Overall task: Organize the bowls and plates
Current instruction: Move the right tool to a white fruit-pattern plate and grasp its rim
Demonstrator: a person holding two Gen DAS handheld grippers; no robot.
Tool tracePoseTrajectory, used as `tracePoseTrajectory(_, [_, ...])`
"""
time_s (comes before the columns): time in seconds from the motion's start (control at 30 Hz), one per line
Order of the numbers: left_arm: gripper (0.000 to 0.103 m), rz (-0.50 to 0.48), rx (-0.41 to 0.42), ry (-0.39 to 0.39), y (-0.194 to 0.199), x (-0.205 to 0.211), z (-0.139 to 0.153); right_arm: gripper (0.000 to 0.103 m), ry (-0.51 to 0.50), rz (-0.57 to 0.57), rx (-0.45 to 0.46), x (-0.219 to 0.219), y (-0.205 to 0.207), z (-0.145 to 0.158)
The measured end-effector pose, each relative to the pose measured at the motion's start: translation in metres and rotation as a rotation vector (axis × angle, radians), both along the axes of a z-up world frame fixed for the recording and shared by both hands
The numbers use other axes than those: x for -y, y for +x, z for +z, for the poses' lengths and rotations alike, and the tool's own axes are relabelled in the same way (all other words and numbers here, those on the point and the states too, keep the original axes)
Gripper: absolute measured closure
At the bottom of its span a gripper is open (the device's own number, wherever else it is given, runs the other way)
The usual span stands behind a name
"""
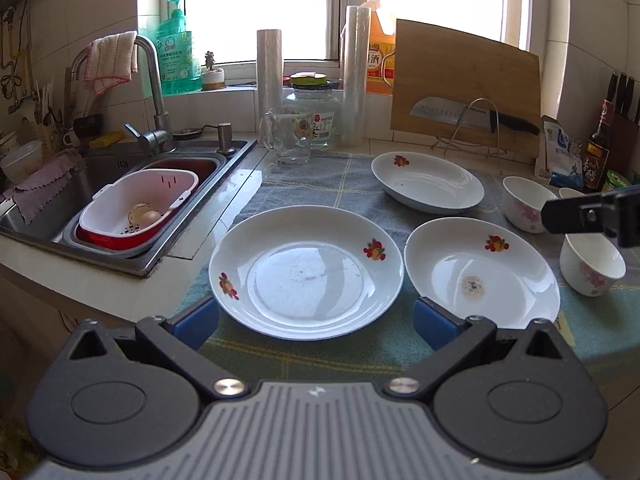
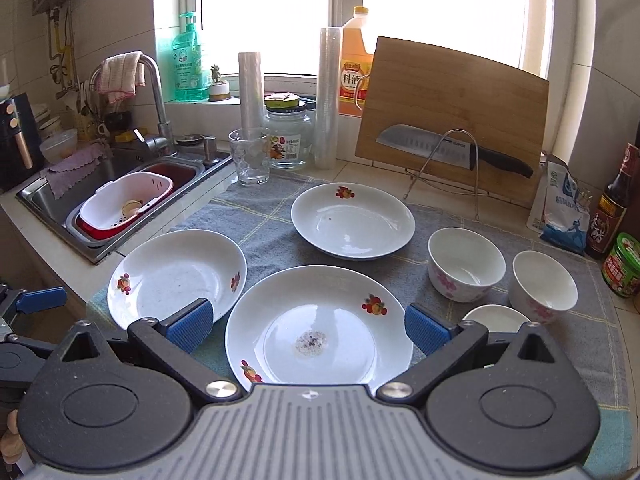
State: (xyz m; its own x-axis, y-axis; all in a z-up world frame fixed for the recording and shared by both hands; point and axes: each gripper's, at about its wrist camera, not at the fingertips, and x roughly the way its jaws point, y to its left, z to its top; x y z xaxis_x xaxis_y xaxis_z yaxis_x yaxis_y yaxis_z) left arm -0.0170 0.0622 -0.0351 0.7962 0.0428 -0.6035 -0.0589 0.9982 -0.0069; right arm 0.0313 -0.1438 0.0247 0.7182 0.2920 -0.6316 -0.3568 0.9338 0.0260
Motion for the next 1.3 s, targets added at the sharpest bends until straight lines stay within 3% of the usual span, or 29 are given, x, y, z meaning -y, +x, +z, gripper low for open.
tracePoseTrajectory(0.33, [0.001,-0.036,-0.07,0.019,0.027,-0.018,-0.054,0.0,0.001,0.109,-0.075,-0.034,0.044,-0.02])
tracePoseTrajectory(0.7, [0.0,-0.089,-0.095,0.017,0.053,-0.029,-0.072,0.0,-0.012,0.235,-0.162,-0.084,0.106,-0.044])
tracePoseTrajectory(1.0, [0.0,-0.167,-0.112,0.021,0.061,-0.031,-0.071,0.0,0.009,0.329,-0.333,-0.122,0.166,-0.077])
tracePoseTrajectory(1.3, [0.0,-0.221,-0.125,0.03,0.069,-0.036,-0.07,0.0,0.047,0.425,-0.528,-0.144,0.198,-0.106])
